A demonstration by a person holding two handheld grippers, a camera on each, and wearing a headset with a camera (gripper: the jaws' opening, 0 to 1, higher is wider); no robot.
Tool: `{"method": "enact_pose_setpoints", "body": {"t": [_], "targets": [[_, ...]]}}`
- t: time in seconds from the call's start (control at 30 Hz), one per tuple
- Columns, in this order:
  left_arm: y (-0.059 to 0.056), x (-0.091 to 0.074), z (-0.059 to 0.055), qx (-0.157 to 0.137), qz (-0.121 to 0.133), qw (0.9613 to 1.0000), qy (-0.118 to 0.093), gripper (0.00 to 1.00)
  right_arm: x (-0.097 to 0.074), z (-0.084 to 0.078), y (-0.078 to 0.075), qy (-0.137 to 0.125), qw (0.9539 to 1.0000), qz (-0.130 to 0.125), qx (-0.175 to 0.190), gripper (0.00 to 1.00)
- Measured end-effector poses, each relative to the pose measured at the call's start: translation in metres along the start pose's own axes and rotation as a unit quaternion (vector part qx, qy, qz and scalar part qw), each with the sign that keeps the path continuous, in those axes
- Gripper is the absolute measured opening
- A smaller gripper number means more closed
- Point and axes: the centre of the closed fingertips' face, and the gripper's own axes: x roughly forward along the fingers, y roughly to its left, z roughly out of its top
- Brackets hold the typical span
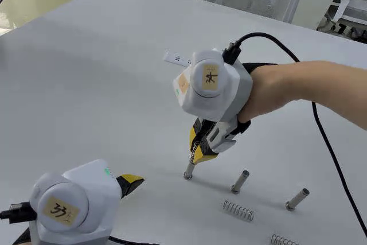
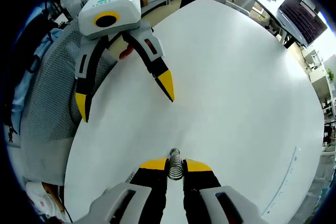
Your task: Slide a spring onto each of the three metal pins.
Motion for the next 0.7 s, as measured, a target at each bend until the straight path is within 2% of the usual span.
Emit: {"method": "enact_pose_setpoints", "body": {"t": [0.43, 0.7], "targets": [[0.002, 0.001, -0.003, -0.006, 0.0, 1.0, -0.001, 0.89, 0.022, -0.004, 0.001, 0.005, 0.9999, 0.011, 0.011, 0.08], [0.002, 0.001, -0.004, -0.01, 0.0, 0.9999, 0.0, 0.88, 0.029, -0.005, 0.001, 0.009, 0.9998, 0.013, 0.013, 0.08]]}}
